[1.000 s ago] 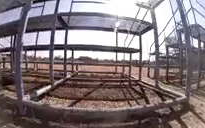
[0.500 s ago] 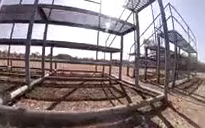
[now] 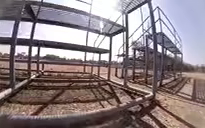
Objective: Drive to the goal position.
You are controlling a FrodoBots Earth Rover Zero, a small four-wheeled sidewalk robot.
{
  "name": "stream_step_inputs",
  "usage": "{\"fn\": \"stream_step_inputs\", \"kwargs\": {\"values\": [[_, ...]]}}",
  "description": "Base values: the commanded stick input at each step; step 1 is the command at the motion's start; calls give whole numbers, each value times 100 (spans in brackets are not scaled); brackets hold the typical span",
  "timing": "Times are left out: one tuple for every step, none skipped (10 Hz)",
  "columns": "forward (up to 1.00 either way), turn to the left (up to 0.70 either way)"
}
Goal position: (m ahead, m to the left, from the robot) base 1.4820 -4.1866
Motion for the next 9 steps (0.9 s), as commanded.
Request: {"fn": "stream_step_inputs", "kwargs": {"values": [[0,-50],[0,-50],[0,-50],[0,-50],[0,-50],[0,-50],[0,-50],[0,-50],[0,-50]]}}
